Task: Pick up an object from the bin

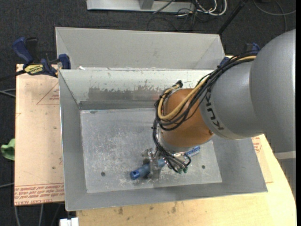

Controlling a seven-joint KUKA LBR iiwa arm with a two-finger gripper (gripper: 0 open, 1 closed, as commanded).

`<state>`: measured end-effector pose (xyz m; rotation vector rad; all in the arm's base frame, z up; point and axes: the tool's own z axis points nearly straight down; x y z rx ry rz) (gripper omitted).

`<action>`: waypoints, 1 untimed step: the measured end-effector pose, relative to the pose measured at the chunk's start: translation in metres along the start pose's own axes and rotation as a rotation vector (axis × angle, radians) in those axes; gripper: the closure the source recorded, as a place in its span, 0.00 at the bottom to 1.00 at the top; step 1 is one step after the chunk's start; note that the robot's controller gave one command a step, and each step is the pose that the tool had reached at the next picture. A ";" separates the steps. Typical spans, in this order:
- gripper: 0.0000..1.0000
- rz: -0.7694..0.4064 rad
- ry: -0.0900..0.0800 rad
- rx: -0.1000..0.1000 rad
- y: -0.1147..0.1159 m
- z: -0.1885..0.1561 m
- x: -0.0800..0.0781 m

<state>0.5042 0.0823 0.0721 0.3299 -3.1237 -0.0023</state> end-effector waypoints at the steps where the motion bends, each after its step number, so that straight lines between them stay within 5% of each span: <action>1: 1.00 -0.008 -0.011 0.002 -0.011 -0.187 -0.017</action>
Offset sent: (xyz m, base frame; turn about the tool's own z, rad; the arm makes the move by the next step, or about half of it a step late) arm 0.0170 -0.0083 0.1834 -0.0098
